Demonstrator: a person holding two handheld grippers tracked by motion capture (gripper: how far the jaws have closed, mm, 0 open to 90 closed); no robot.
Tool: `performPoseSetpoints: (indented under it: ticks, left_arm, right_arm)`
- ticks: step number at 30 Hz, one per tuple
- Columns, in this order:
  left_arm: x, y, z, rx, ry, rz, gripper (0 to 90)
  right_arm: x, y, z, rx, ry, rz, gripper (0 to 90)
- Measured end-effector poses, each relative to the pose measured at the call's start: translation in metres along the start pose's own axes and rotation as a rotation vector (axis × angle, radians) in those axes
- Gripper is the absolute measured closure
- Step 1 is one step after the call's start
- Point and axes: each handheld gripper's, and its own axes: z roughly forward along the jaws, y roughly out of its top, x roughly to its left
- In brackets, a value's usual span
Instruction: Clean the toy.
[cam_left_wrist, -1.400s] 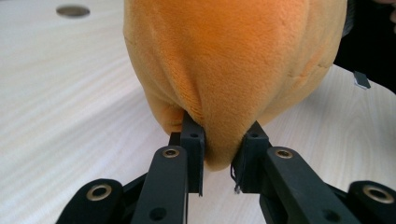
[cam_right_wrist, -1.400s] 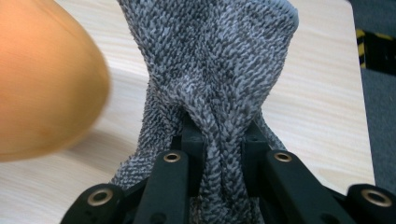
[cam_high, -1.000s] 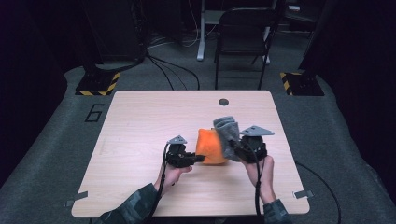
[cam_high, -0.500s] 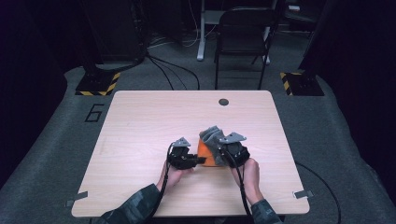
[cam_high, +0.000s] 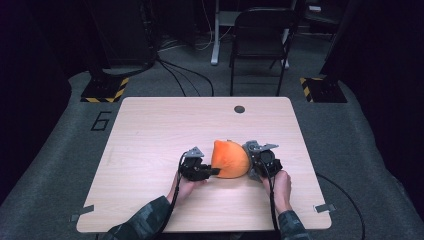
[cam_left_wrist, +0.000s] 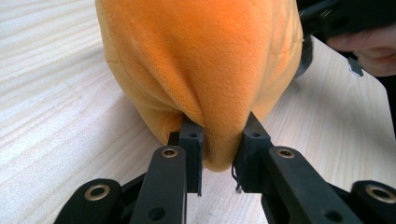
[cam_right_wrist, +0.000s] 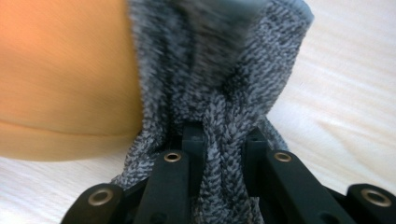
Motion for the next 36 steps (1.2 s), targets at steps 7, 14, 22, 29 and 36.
performPoseSetpoints:
  ticks: [7,14,22,29,36]
  left_arm:
    - [0.003,-0.001,0.0,-0.004,-0.007,-0.004,75.0]
    - [0.001,0.0,0.001,-0.001,0.006,0.023,74.9]
    - [-0.001,0.0,0.001,0.003,0.008,0.039,74.9]
    - [-0.001,0.0,0.002,0.003,0.014,0.057,74.9]
    - [-0.002,0.0,0.002,0.002,0.019,0.061,74.9]
  right_arm:
    - [-0.012,0.004,-0.021,-0.071,0.002,0.025,77.1]
    - [0.006,0.022,-0.079,-0.268,0.089,-0.001,76.8]
    - [0.067,0.035,-0.083,-0.293,0.156,-0.15,76.4]
    - [0.069,0.032,-0.064,-0.234,0.079,-0.189,75.9]
    - [0.038,0.024,-0.057,-0.198,0.059,-0.113,75.7]
